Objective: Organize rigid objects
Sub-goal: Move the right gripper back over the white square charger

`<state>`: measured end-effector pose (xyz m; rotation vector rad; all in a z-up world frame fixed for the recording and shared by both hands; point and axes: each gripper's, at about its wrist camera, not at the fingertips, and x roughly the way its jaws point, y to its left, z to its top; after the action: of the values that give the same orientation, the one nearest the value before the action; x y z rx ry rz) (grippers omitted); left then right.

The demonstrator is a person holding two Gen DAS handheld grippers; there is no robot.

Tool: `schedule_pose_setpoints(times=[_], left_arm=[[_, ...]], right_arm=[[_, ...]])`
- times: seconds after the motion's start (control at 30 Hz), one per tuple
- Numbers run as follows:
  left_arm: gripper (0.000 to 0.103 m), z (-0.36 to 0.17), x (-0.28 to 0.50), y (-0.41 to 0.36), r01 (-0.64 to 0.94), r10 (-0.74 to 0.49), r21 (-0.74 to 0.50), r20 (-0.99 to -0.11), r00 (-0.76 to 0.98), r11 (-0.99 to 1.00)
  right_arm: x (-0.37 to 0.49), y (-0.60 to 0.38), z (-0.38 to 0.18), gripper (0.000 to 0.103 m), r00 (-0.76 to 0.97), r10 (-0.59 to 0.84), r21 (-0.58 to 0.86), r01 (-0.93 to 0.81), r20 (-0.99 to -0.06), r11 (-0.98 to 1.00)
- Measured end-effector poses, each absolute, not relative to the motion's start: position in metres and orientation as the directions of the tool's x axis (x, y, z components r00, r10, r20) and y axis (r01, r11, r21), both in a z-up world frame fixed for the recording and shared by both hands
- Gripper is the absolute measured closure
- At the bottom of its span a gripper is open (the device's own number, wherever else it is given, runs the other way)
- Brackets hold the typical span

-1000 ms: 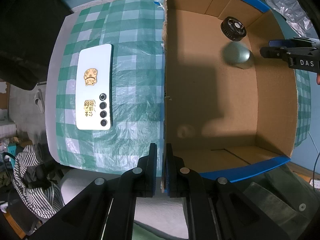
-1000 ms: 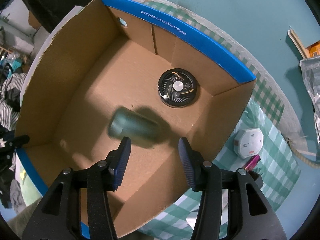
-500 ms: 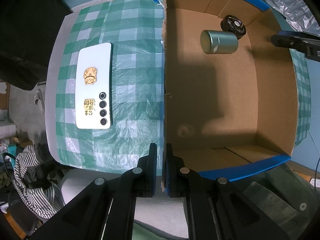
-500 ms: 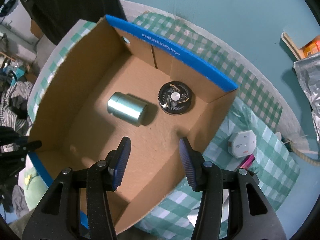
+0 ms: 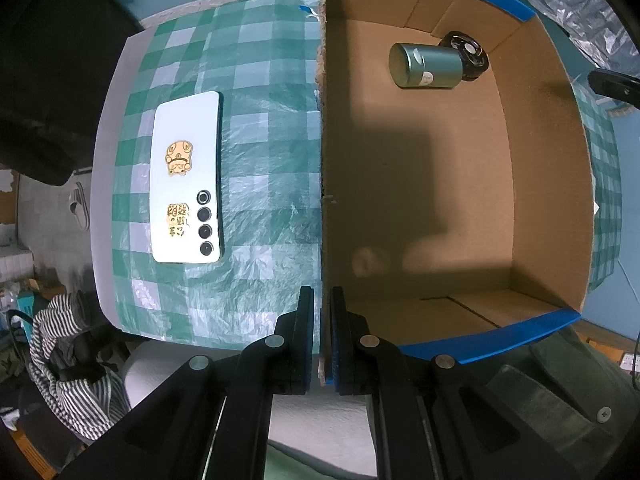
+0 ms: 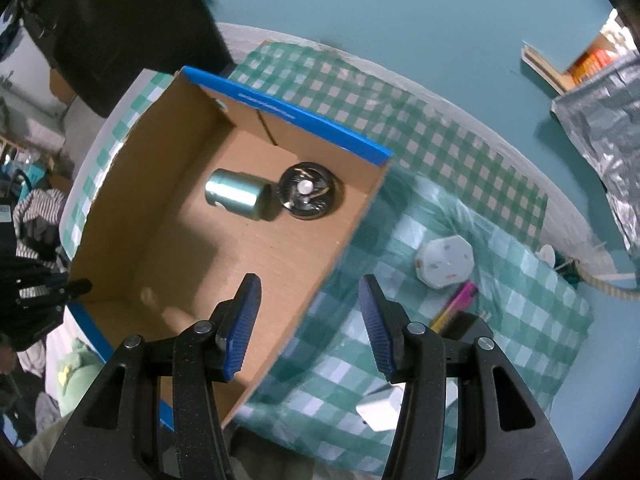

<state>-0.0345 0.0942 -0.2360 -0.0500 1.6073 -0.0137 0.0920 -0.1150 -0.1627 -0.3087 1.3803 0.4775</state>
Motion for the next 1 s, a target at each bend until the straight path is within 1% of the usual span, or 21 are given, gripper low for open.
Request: schedule_pose_setpoints(times=[0.23, 0.27, 0.33, 0.37, 0.8, 1.0], left_arm=[[0.096, -0.234, -0.034, 0.093, -0.024, -0.042, -0.041, -0.998, -0.036, 0.999], [0.096, -0.234, -0.034, 0.093, -0.023, -0.042, -0.041, -0.999, -0.035, 0.999], [0.096, -0.234, -0.034, 0.094, -0.025, -0.045, -0.044, -0.998, -0.034, 0.999], [0.096, -0.234, -0.034, 0.094, -0.025, -0.044, -0.044, -0.998, -0.035, 0.999], [0.096, -0.235, -0.037, 0.092, -0.019, -0.035, -0.034, -0.999, -0.039, 0.999], [0.096, -0.236, -0.038, 0.092, -0.019, -0.036, -0.036, -0.998, -0.042, 0.999]], right_arm=[[0.088, -0.146, -0.156, 0.052, 0.126, 0.138, 0.071, -0.435, -0.982, 0.897], [0.088, -0.151, -0.156, 0.051, 0.126, 0.133, 0.067, -0.426, -0.983, 0.902], [0.087, -0.163, -0.157, 0.042, 0.129, 0.120, 0.058, -0.404, -0.984, 0.913], [0.087, -0.170, -0.158, 0.041, 0.131, 0.115, 0.056, -0.390, -0.985, 0.919], [0.075, -0.254, -0.197, 0.041, 0.062, 0.042, 0.028, -0.213, -0.997, 0.977], [0.056, -0.278, -0.214, 0.041, 0.001, 0.057, 0.056, -0.127, -0.998, 0.990]])
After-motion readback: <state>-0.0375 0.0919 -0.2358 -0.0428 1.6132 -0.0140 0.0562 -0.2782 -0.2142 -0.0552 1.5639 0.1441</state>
